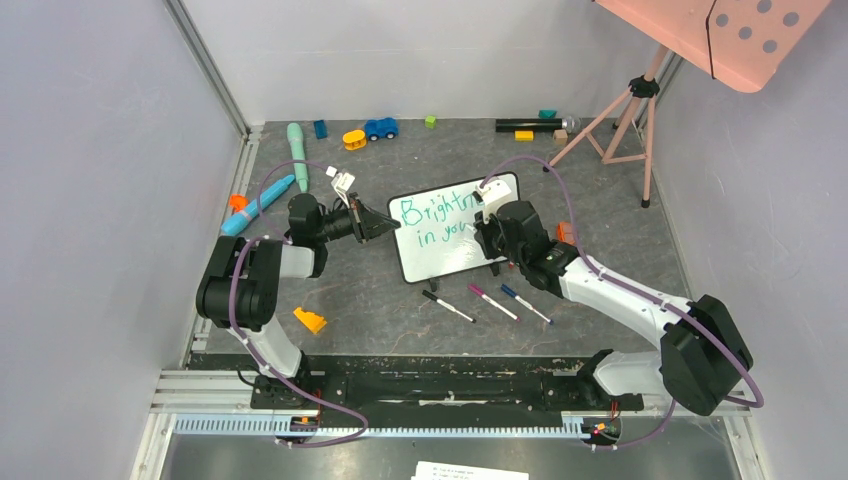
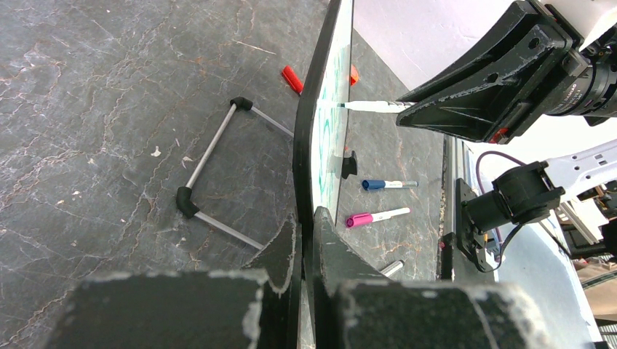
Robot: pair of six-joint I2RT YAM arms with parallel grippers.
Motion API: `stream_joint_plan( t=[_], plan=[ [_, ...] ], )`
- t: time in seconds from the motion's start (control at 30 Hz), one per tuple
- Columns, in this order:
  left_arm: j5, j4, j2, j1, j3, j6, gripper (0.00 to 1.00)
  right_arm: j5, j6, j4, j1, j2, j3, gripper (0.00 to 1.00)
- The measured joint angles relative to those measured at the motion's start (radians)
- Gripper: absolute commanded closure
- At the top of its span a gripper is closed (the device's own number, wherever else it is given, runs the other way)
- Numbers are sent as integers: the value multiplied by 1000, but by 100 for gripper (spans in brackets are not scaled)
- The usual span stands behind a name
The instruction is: Write a sentence on the whiteboard
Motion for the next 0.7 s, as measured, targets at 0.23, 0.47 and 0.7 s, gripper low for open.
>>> stream_joint_plan(
  t=[0.23, 0.47, 0.7],
  plan=[
    [0, 0, 0, 0, 0, 0, 98, -6, 8, 6, -3, -4, -8, 100],
    [0, 0, 0, 0, 0, 0, 98, -8, 11, 13, -7, -31, -52, 100],
    [0, 0, 0, 0, 0, 0, 98, -7, 11, 2, -8, -39, -60, 100]
  ],
)
